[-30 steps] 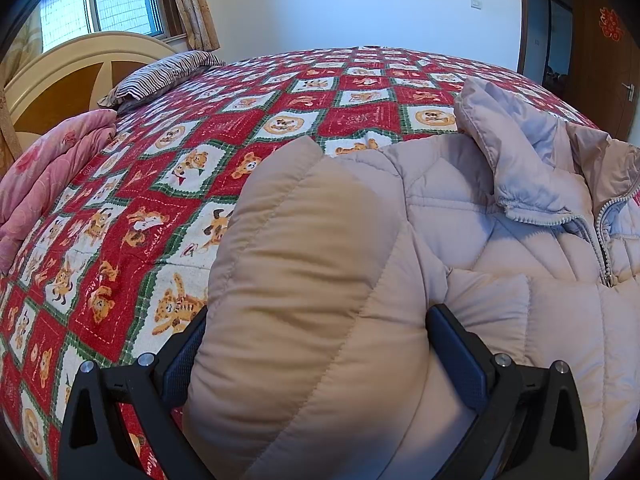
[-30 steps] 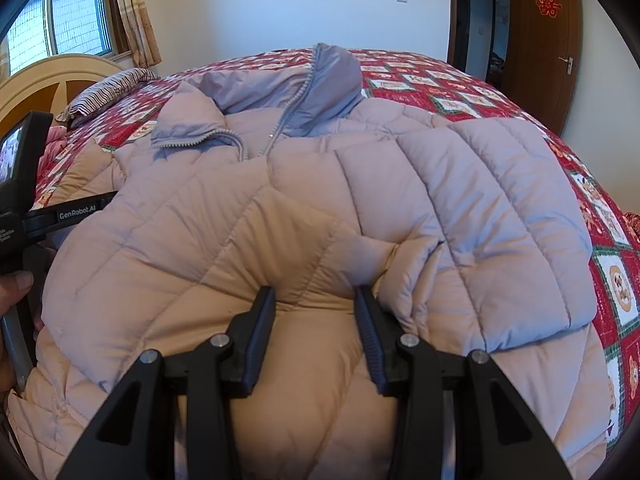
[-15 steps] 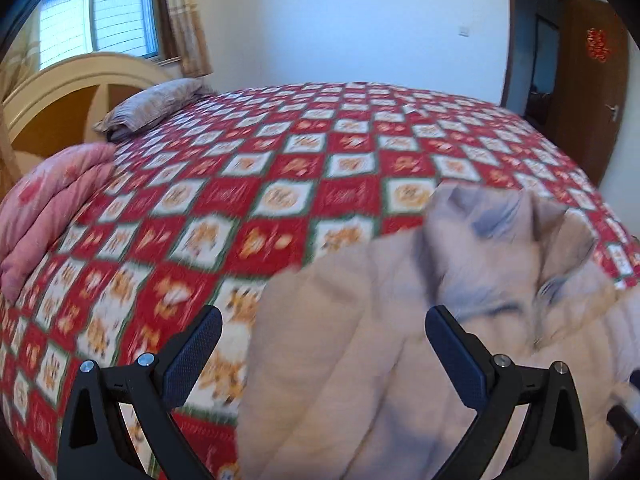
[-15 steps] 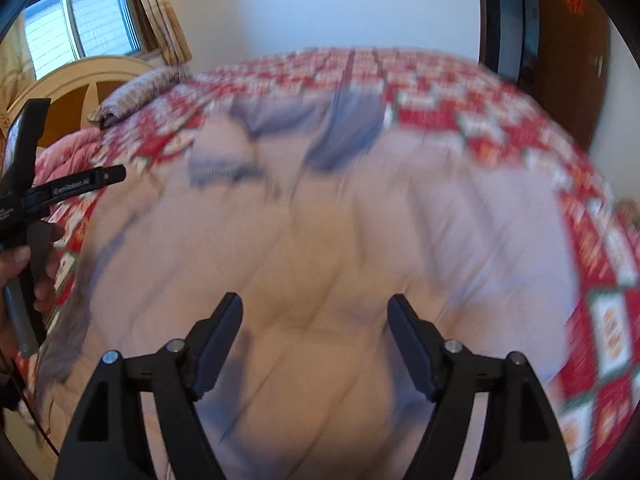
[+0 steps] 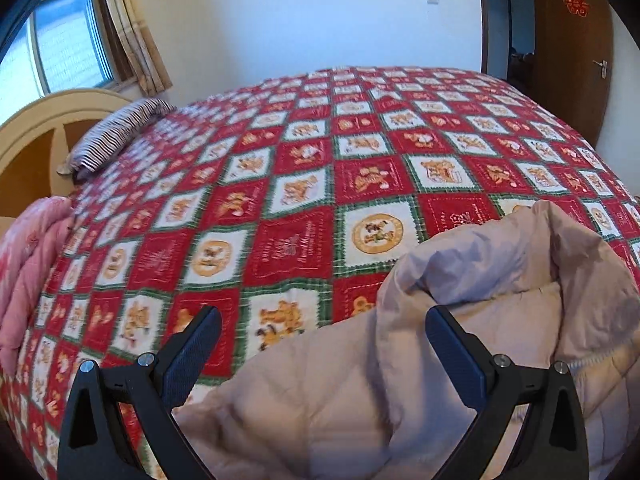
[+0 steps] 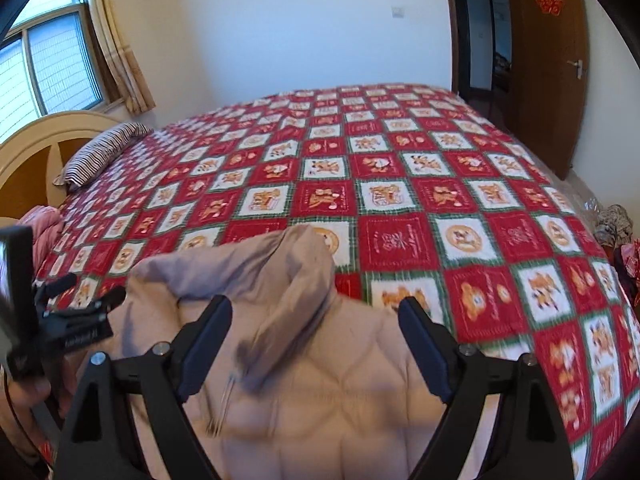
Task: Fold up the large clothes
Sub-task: 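Grasp the jacket hem with both grippers and lift it toward the collar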
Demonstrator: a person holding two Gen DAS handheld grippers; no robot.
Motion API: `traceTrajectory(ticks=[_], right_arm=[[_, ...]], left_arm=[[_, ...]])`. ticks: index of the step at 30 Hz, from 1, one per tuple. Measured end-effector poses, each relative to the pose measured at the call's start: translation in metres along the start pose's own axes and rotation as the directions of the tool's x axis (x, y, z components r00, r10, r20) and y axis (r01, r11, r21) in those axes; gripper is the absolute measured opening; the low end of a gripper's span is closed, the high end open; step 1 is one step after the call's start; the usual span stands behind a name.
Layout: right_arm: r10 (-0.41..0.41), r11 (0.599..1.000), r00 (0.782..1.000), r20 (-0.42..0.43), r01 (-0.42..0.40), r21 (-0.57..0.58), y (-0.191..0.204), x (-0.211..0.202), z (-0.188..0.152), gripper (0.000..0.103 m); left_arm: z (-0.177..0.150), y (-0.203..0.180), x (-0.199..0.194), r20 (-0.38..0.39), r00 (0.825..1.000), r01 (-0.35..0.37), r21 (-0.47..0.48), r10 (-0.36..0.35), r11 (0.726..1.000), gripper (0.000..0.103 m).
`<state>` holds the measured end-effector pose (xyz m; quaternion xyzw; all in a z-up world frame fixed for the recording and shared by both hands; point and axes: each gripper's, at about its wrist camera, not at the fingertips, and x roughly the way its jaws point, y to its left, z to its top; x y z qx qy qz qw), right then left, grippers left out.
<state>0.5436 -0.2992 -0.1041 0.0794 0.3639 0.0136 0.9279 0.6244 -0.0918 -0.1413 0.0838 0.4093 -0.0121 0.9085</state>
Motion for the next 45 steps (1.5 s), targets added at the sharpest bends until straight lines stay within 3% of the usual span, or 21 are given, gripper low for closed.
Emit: traceTrajectory(ticks=[5, 7, 8, 9, 11, 12, 13, 15, 22, 29, 31, 35, 39, 41, 42, 43, 45], right_arm=[[-0.028, 0.996, 0.995, -0.091, 0.020, -0.087, 0.010, 0.051, 0.014, 0.085], [-0.047, 0.991, 0.991, -0.126, 0.031, -0.131, 0.014, 0.065, 0.012, 0.066], [-0.045, 0.988, 0.987, -0.152, 0.021, -0.152, 0.015, 0.072, 0.009, 0.045], [-0.044, 0.986, 0.984, -0.171, 0.015, -0.165, 0.014, 0.076, 0.005, 0.033], [-0.044, 0.982, 0.985, -0.167, 0.012, -0.190, 0.012, 0.074, -0.004, 0.028], [-0.059, 0.977, 0.987, -0.152, 0.026, -0.210, 0.011, 0.069, -0.009, 0.018], [-0.065, 0.976, 0.987, -0.146, 0.032, -0.217, 0.009, 0.065, -0.011, 0.015], [-0.069, 0.974, 0.989, -0.130, 0.039, -0.223, 0.005, 0.055, -0.016, 0.012], [-0.091, 0.969, 0.993, -0.076, 0.071, -0.238, -0.009, 0.018, -0.037, 0.007], [-0.152, 0.957, 0.983, -0.106, 0.120, -0.265, -0.024, 0.034, -0.071, 0.006], [-0.166, 0.952, 0.981, -0.104, 0.132, -0.275, -0.024, 0.035, -0.075, 0.006], [-0.185, 0.948, 0.978, -0.095, 0.152, -0.281, -0.024, 0.035, -0.075, 0.008], [-0.181, 0.960, 0.979, -0.096, 0.155, -0.233, -0.036, 0.036, -0.075, 0.021], [-0.176, 0.963, 0.980, -0.097, 0.151, -0.223, -0.037, 0.037, -0.078, 0.022], [-0.174, 0.964, 0.980, -0.095, 0.150, -0.222, -0.037, 0.037, -0.079, 0.023], [-0.172, 0.964, 0.981, -0.091, 0.149, -0.220, -0.037, 0.036, -0.079, 0.023], [-0.168, 0.967, 0.982, -0.086, 0.147, -0.208, -0.037, 0.032, -0.079, 0.040]], left_arm=[[0.003, -0.015, 0.021, -0.007, 1.000, -0.003, 0.047, 0.003, 0.999, 0.102], [0.001, -0.017, 0.028, -0.025, 1.000, 0.006, 0.046, -0.005, 0.999, 0.102], [0.000, -0.016, 0.030, -0.031, 0.999, 0.019, 0.038, -0.018, 0.999, 0.102], [-0.002, -0.015, 0.029, -0.027, 0.999, 0.031, 0.031, -0.030, 0.999, 0.100], [-0.004, -0.013, 0.025, -0.004, 0.998, 0.056, 0.028, -0.056, 0.998, 0.073], [-0.004, -0.013, 0.025, -0.011, 0.997, 0.082, 0.027, -0.081, 0.996, 0.043], [-0.005, -0.012, 0.024, -0.026, 0.994, 0.107, 0.023, -0.106, 0.994, 0.017], [-0.006, -0.011, 0.019, -0.025, 0.989, 0.146, 0.016, -0.145, 0.989, 0.009], [-0.032, 0.003, -0.023, 0.077, 0.988, 0.131, 0.037, -0.134, 0.991, 0.002], [-0.083, -0.004, -0.003, -0.017, 0.995, 0.104, 0.097, -0.103, 0.990, 0.001], [-0.081, 0.000, -0.007, -0.003, 0.995, 0.102, 0.070, -0.102, 0.992, 0.001], [-0.065, 0.016, -0.025, 0.026, 0.987, 0.162, -0.027, -0.161, 0.986, 0.002], [-0.052, 0.029, -0.034, 0.042, 0.985, 0.172, -0.071, -0.169, 0.983, 0.005], [-0.047, 0.032, -0.031, 0.030, 0.984, 0.179, -0.094, -0.177, 0.979, 0.027], [-0.045, 0.035, -0.031, 0.031, 0.983, 0.185, -0.115, -0.183, 0.976, 0.059], [-0.042, 0.037, -0.031, 0.035, 0.983, 0.183, -0.124, -0.180, 0.975, 0.082], [-0.034, 0.038, -0.034, 0.062, 0.988, 0.146, -0.136, -0.138, 0.980, 0.083]])
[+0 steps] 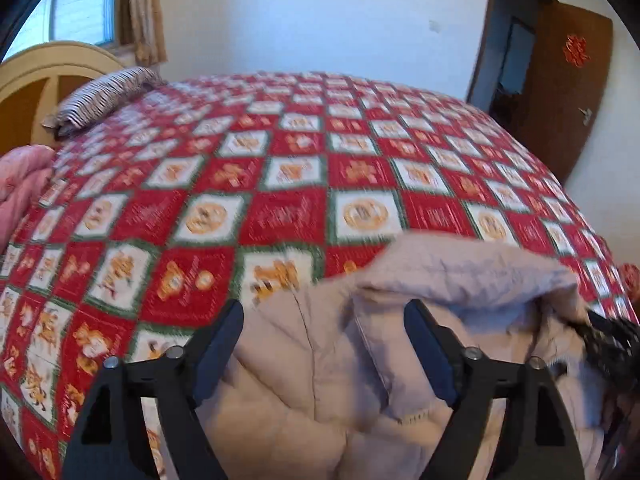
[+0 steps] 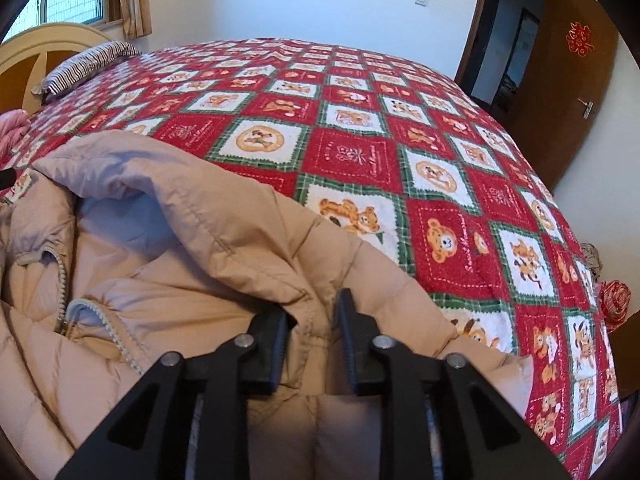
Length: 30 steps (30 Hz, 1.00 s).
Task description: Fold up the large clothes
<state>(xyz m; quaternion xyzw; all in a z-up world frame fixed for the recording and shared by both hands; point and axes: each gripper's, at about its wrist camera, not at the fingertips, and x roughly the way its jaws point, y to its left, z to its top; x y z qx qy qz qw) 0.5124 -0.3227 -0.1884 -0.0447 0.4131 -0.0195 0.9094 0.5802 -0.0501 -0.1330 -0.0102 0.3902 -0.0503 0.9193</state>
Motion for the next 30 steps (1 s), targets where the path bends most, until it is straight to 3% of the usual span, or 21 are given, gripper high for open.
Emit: traceTrajectory(ticks=[2, 3, 5, 7, 11, 14, 18, 20, 22, 23, 24, 26, 30], right_arm=[[0.001, 1.000, 1.000, 0.012, -0.001, 0.011, -0.003, -0.006, -0.001, 0.045], [0.007, 1.000, 1.000, 0.012, -0.007, 0.012, -0.004, -0.009, -0.001, 0.045], [0.023, 0.999, 1.000, 0.013, -0.024, 0.032, -0.010, -0.019, 0.000, 0.049], [0.022, 0.998, 1.000, 0.022, -0.023, 0.055, -0.015, -0.031, 0.001, 0.056], [-0.017, 0.993, 0.996, 0.082, 0.007, 0.116, -0.024, -0.062, 0.010, 0.059], [-0.047, 0.985, 0.989, 0.143, 0.022, 0.173, -0.024, -0.074, 0.031, 0.061], [0.060, 0.974, 0.982, 0.177, -0.096, 0.203, -0.008, -0.053, 0.078, 0.065], [0.127, 0.965, 0.979, 0.160, -0.159, 0.207, 0.004, -0.036, 0.093, 0.065], [0.150, 0.972, 0.982, 0.115, -0.167, 0.162, 0.025, -0.015, 0.100, 0.065], [0.153, 0.977, 0.984, 0.092, -0.165, 0.133, 0.034, -0.006, 0.099, 0.060], [0.157, 0.981, 0.985, 0.069, -0.163, 0.108, 0.042, 0.002, 0.095, 0.050], [0.150, 0.987, 0.989, -0.002, -0.150, 0.056, 0.057, 0.023, 0.079, 0.043], [0.125, 0.992, 0.992, -0.016, -0.125, -0.014, 0.061, 0.035, 0.050, 0.039]], left_arm=[[0.013, -0.004, 0.003, 0.013, 0.996, -0.088, 0.019, 0.088, 0.996, 0.083], [0.022, -0.008, 0.008, 0.032, 0.986, -0.165, 0.029, 0.164, 0.986, 0.083], [0.036, -0.014, 0.019, 0.065, 0.968, -0.245, 0.062, 0.241, 0.968, 0.083], [0.045, -0.015, 0.037, 0.049, 0.961, -0.275, 0.085, 0.272, 0.958, 0.083], [0.055, -0.007, 0.069, -0.010, 0.965, -0.262, 0.046, 0.263, 0.964, 0.083], [0.053, -0.016, 0.089, -0.069, 0.962, -0.257, 0.085, 0.263, 0.963, 0.083], [0.030, -0.038, 0.094, -0.073, 0.962, -0.245, 0.190, 0.262, 0.951, 0.083], [0.017, -0.045, 0.093, -0.059, 0.960, -0.252, 0.238, 0.273, 0.938, 0.083], [0.007, -0.048, 0.090, -0.033, 0.958, -0.267, 0.261, 0.285, 0.928, 0.083], [0.003, -0.046, 0.090, -0.030, 0.959, -0.265, 0.257, 0.281, 0.929, 0.083], [0.000, -0.044, 0.090, -0.031, 0.961, -0.259, 0.246, 0.275, 0.934, 0.083], [-0.004, -0.039, 0.091, -0.037, 0.967, -0.238, 0.221, 0.252, 0.946, 0.083], [-0.008, -0.035, 0.090, -0.038, 0.976, -0.204, 0.183, 0.214, 0.962, 0.084]])
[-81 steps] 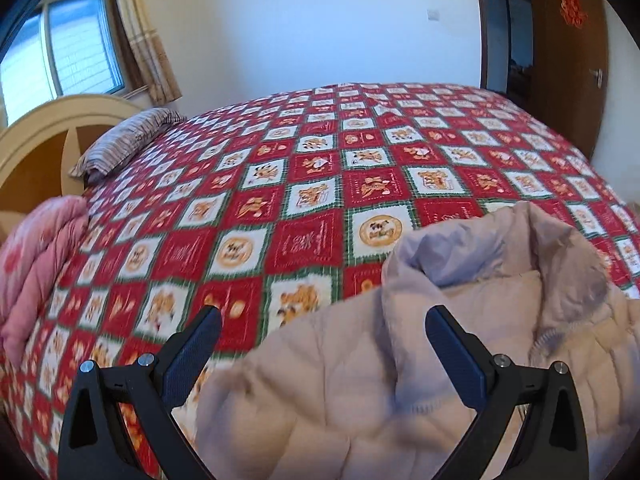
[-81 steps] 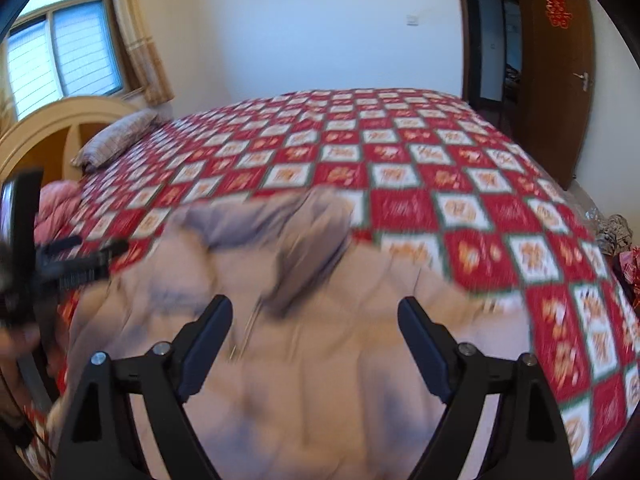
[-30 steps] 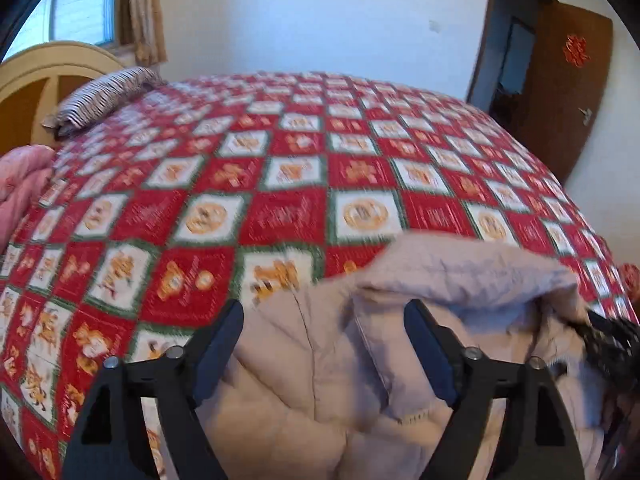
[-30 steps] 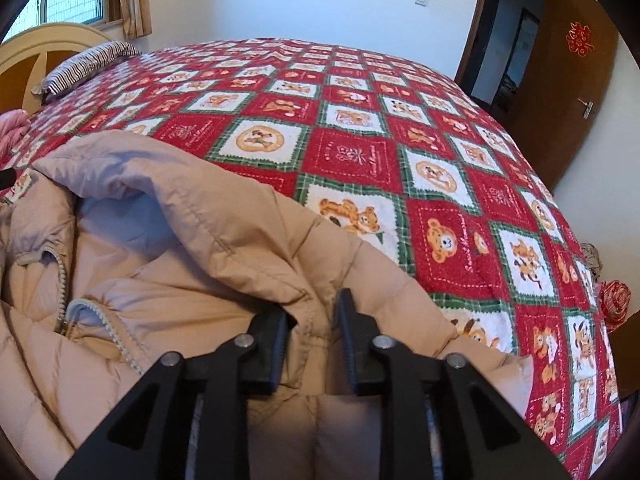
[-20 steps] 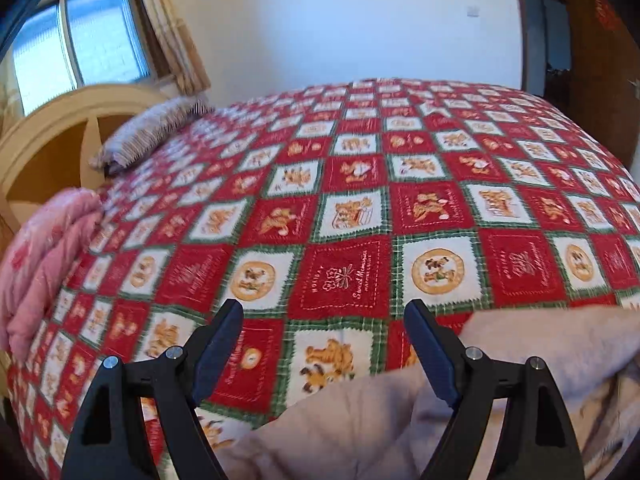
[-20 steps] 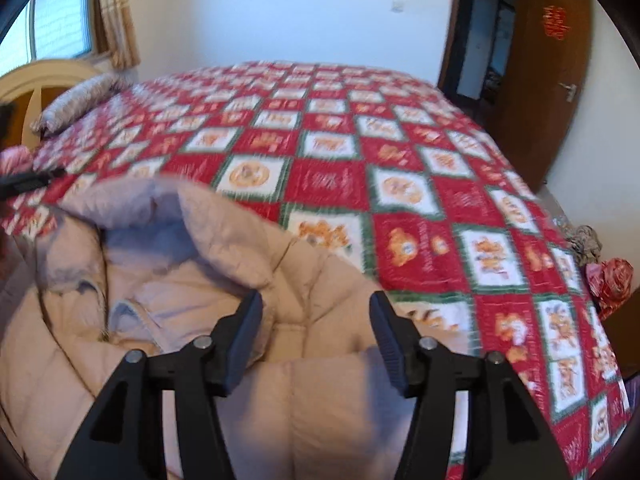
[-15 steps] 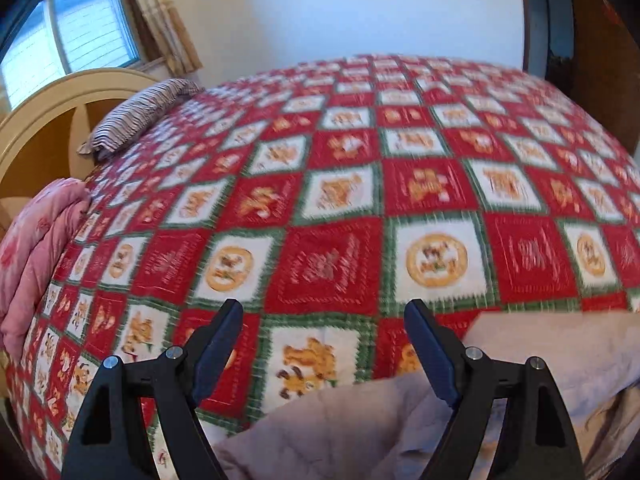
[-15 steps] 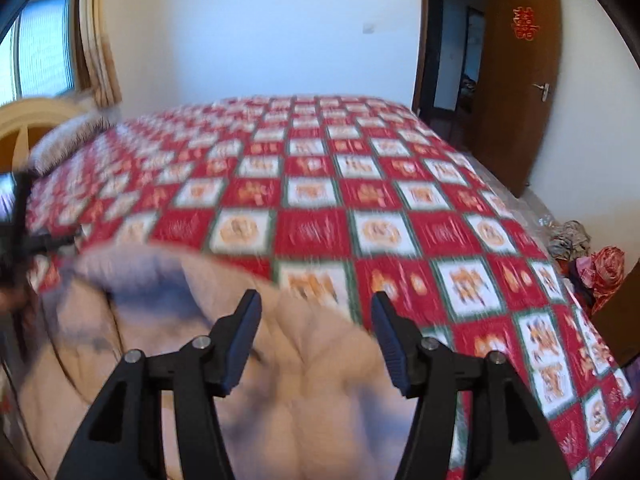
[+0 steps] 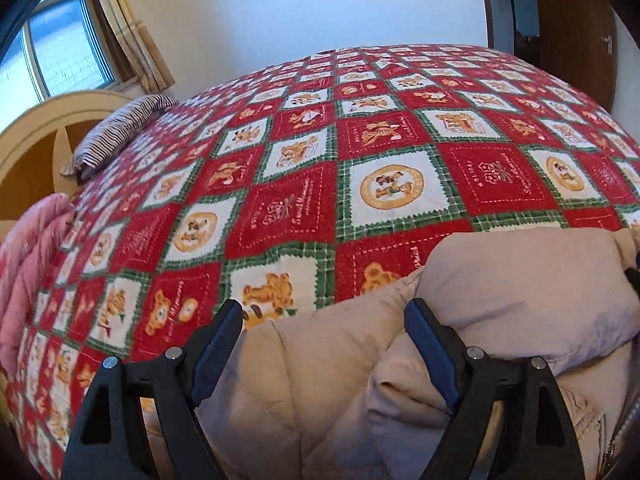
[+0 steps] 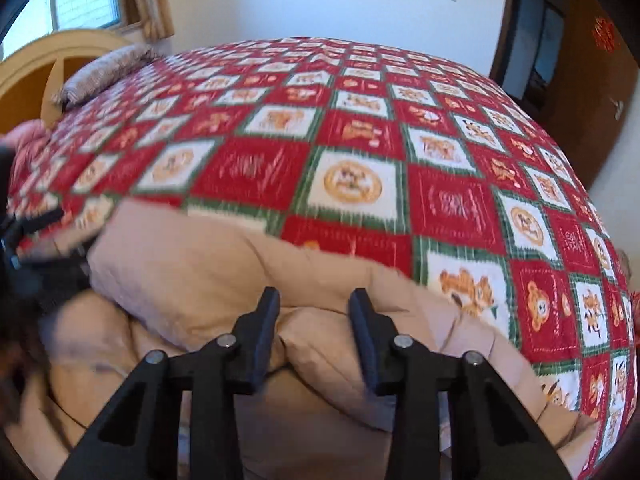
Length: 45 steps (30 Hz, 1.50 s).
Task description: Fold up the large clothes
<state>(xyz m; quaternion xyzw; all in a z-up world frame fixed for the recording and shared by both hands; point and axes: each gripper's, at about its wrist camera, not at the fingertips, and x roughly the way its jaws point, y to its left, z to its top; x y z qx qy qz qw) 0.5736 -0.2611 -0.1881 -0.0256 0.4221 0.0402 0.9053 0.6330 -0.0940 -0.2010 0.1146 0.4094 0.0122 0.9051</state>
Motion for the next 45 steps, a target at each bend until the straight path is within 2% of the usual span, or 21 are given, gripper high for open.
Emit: traceTrajectory(ticks=[3, 6, 9, 11, 13, 16, 18, 22, 27, 45], right_arm=[[0.008, 1.000, 1.000, 0.000, -0.008, 0.011, -0.002, 0.000, -0.005, 0.039], [-0.005, 1.000, 1.000, 0.012, 0.005, -0.003, 0.000, -0.009, -0.003, 0.039], [0.012, 0.999, 0.993, 0.118, -0.018, 0.047, -0.006, -0.037, 0.001, 0.039], [-0.004, 0.997, 0.988, 0.153, -0.008, 0.078, -0.010, -0.045, 0.004, 0.039], [-0.031, 0.997, 0.990, 0.140, 0.020, 0.073, -0.010, -0.041, 0.006, 0.039], [-0.056, 0.997, 0.996, 0.075, 0.051, 0.062, -0.014, -0.020, 0.000, 0.039], [-0.052, 0.996, 0.997, 0.051, 0.048, 0.081, -0.023, -0.010, -0.008, 0.039], [-0.023, 0.995, 0.998, 0.054, 0.017, 0.100, -0.029, -0.005, -0.016, 0.039], [-0.026, 0.995, 0.999, 0.039, 0.022, 0.097, -0.027, 0.005, -0.018, 0.040], [-0.096, 0.995, 0.995, 0.010, 0.095, 0.041, -0.017, 0.015, -0.017, 0.042]], left_arm=[[0.004, 0.008, -0.013, 0.014, 1.000, 0.002, -0.040, -0.002, 0.999, 0.084], [0.016, 0.019, -0.038, 0.077, 0.997, 0.038, -0.117, -0.029, 0.992, 0.084], [0.031, 0.013, -0.055, 0.126, 0.989, 0.099, -0.139, -0.081, 0.985, 0.084], [0.038, -0.003, -0.054, 0.121, 0.989, 0.098, -0.105, -0.085, 0.990, 0.084], [0.036, -0.025, -0.044, 0.088, 0.992, 0.097, -0.053, -0.092, 0.994, 0.084], [0.021, -0.050, -0.020, 0.015, 0.998, 0.058, 0.020, -0.058, 0.998, 0.084], [0.011, -0.056, -0.006, -0.026, 0.997, 0.077, 0.031, -0.076, 0.997, 0.084], [0.008, -0.050, 0.002, -0.036, 0.995, 0.095, -0.011, -0.095, 0.995, 0.094], [0.005, -0.045, 0.009, -0.046, 0.992, 0.119, -0.055, -0.122, 0.991, 0.100], [0.004, -0.050, 0.010, -0.044, 0.996, 0.080, -0.033, -0.081, 0.996, 0.102]])
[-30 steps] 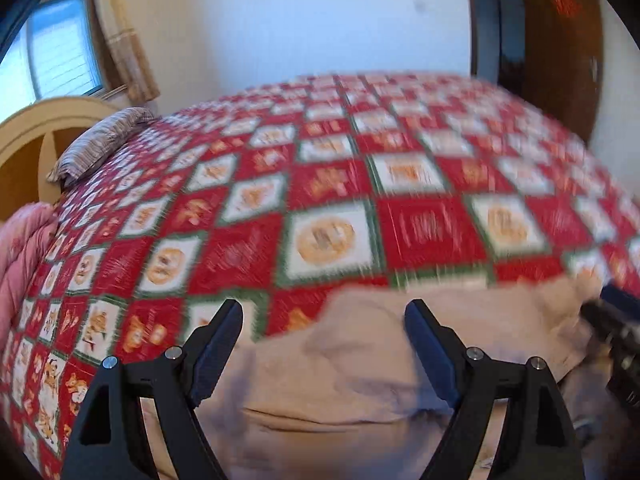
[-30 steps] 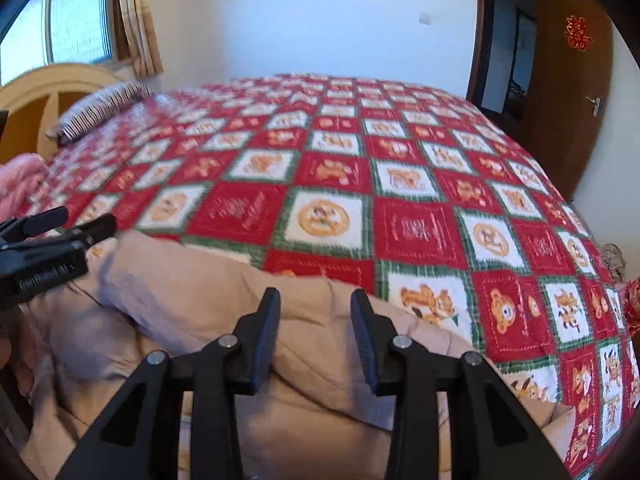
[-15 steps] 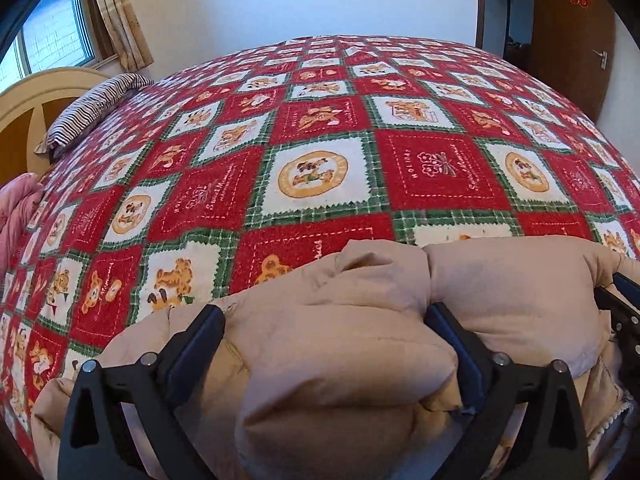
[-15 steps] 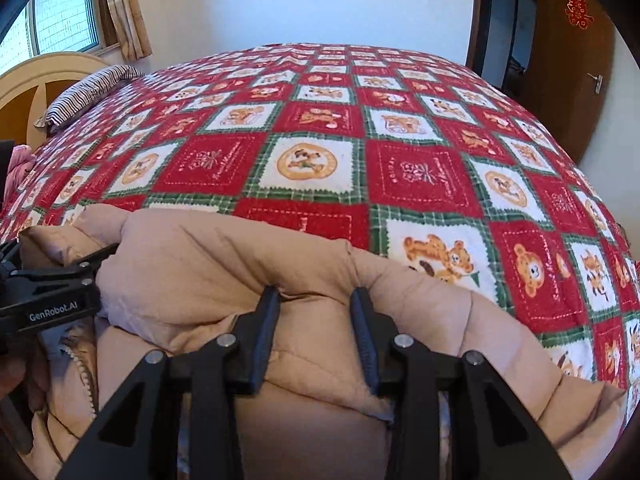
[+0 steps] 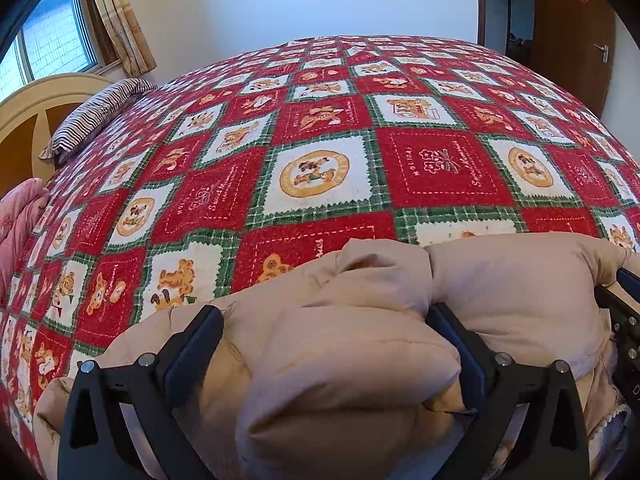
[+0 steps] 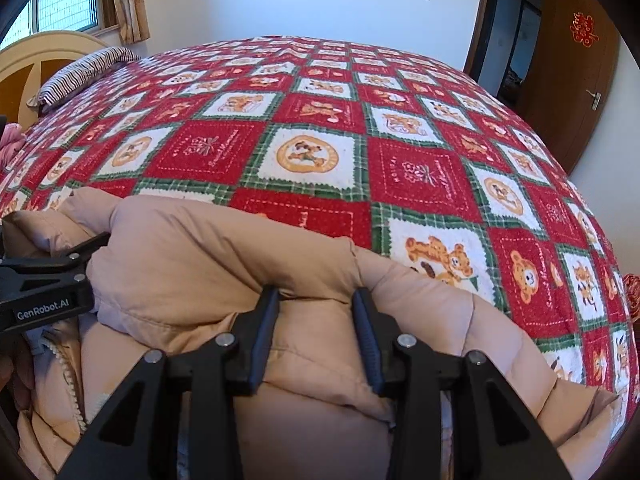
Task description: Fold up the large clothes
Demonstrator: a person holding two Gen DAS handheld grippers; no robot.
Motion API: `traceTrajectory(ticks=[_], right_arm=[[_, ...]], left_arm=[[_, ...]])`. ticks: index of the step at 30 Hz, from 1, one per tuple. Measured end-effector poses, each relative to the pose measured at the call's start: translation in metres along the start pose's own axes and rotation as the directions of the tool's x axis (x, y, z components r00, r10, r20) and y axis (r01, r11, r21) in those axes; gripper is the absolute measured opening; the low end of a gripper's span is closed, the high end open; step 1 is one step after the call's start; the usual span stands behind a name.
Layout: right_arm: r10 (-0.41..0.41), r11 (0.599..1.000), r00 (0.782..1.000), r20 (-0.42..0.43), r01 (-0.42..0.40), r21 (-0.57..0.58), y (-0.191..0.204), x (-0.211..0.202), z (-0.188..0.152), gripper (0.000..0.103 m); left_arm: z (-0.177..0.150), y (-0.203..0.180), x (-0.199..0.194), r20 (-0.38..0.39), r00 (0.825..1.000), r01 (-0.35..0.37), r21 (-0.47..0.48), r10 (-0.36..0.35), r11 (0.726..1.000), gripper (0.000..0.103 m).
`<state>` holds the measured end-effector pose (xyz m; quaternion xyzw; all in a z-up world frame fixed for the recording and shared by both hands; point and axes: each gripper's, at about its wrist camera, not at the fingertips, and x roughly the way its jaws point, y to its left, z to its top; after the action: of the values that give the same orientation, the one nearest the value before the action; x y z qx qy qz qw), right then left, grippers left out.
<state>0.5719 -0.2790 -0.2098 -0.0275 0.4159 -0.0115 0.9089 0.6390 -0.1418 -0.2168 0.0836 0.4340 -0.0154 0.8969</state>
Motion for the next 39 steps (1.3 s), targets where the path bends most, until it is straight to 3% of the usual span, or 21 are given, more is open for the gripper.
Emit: traceTrajectory(ticks=[34, 39], right_arm=[[-0.059, 0.997, 0.998, -0.012, 0.059, -0.043, 0.008, 0.004, 0.002, 0.044], [-0.105, 0.990, 0.994, -0.025, 0.103, -0.095, 0.018, 0.004, 0.004, 0.044]], left_arm=[[-0.001, -0.003, 0.005, -0.006, 1.000, -0.002, 0.005, 0.002, 1.000, 0.102], [0.012, -0.008, 0.002, -0.058, 0.998, -0.015, 0.055, 0.019, 0.998, 0.102]])
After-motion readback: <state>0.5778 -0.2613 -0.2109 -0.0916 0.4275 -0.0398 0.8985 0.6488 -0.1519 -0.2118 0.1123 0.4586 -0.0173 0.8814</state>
